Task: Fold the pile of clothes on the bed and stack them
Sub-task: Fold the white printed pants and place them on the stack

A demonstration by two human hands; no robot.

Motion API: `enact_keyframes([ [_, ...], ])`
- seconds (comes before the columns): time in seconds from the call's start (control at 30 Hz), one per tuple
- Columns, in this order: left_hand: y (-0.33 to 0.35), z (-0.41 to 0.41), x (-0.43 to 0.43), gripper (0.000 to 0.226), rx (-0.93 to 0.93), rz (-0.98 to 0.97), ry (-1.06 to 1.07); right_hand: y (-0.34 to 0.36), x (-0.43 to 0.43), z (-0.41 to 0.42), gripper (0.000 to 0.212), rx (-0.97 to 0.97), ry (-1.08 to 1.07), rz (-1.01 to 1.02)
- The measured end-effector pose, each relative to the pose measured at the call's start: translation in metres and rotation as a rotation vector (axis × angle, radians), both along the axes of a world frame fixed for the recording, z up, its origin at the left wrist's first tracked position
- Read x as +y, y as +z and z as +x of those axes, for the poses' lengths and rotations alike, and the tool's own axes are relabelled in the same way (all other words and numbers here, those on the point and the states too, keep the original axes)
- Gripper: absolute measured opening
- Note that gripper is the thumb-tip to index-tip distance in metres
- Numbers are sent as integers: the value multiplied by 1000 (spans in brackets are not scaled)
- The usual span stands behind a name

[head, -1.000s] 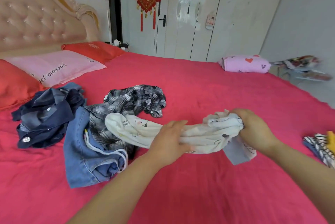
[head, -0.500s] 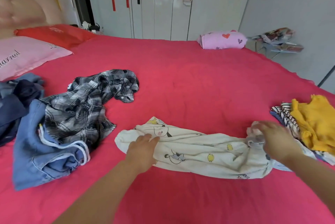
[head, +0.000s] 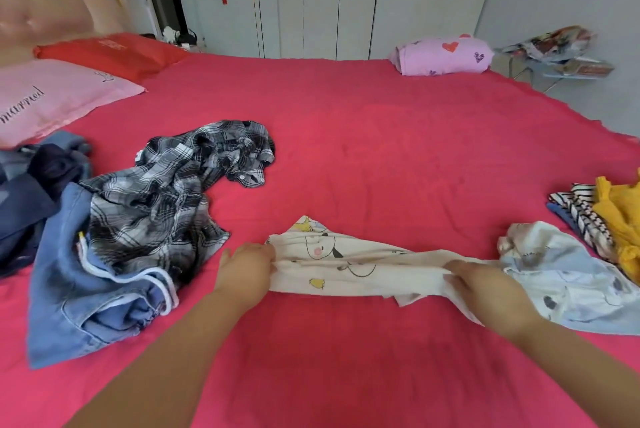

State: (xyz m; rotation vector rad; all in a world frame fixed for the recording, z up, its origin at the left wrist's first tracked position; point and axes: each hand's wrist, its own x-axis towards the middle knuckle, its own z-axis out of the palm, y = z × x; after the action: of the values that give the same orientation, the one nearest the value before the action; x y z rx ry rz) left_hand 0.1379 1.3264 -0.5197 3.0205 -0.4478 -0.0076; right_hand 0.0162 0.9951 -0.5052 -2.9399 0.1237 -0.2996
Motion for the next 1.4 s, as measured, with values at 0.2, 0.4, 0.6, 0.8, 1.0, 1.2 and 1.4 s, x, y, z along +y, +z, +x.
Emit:
enact_keyframes([
  [0.2,57,-2,-9,22,-100,-357,5,53,-3,3,24,-46,-204,155],
  [0.4,126,-12,-11,17,-290,-527,-112,110,-4,-1,25,-165,-294,217],
  [0.6,174,-23,-8,18,-429,-567,-213,157,-8,-14,21,-246,-273,217],
  [0.8,203,-23,-8,19,-515,-632,-257,182,-8,-21,29,-272,-242,252],
  [1.0,197,-13,3,18,-435,-653,-291,190,-14,-25,21,-88,-80,276],
  [1.2,198,-1,9,27,-176,-556,-315,187,-31,0,10,-32,-56,229],
  [1.4,170,9,16,31,254,-355,-279,155,-45,8,23,406,-122,150],
])
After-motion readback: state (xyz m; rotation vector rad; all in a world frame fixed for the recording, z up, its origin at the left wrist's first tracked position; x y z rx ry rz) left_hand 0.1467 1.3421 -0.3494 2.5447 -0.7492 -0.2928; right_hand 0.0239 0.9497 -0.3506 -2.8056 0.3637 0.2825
